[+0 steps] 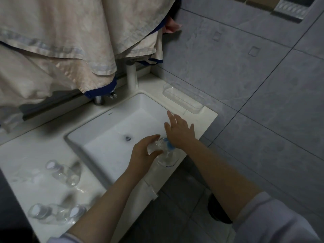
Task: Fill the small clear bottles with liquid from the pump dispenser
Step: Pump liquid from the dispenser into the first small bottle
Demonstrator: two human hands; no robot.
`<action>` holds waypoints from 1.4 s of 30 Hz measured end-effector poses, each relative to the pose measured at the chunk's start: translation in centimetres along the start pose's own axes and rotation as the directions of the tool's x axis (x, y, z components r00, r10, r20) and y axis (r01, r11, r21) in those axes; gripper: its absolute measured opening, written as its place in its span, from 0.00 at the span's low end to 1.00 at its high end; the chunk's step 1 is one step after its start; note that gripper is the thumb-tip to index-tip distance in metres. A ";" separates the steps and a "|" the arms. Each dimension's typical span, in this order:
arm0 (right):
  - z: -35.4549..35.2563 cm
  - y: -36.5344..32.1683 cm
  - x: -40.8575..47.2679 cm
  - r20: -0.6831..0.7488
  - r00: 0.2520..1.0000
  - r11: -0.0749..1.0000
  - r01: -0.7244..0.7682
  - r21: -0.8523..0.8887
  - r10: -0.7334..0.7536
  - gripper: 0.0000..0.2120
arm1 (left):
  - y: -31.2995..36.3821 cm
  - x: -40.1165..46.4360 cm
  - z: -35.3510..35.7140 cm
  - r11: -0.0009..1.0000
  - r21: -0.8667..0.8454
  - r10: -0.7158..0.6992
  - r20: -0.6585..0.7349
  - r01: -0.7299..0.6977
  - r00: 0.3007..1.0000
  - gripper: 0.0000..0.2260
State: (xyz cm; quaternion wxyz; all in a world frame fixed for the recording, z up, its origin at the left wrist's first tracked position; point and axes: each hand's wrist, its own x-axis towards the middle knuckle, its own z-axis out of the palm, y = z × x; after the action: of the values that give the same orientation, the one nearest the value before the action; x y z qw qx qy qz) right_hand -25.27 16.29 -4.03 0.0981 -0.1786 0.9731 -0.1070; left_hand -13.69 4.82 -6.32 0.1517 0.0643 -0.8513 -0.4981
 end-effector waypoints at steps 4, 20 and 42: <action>1.0 -0.2 -0.3 0.053 0.998 0.999 -0.032 0.024 0.031 0.26 | -0.5 -0.1 0.3 1.000 -0.006 -0.024 0.005 0.024 1.000 0.21; 1.3 -0.2 -0.6 0.042 0.999 0.999 -0.034 -0.005 0.034 0.26 | -0.5 -0.3 0.7 0.998 0.016 -0.053 0.026 0.053 0.998 0.21; 0.2 0.0 0.4 0.002 1.000 0.997 0.002 -0.072 -0.002 0.27 | -0.4 0.4 0.0 1.000 0.023 -0.016 0.028 0.016 0.999 0.21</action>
State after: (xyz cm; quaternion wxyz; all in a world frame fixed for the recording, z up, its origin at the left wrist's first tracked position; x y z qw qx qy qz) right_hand -25.62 16.08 -4.32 0.0926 -0.1830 0.9761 -0.0716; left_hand -14.07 4.48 -6.56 0.1350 0.0658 -0.8585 -0.4903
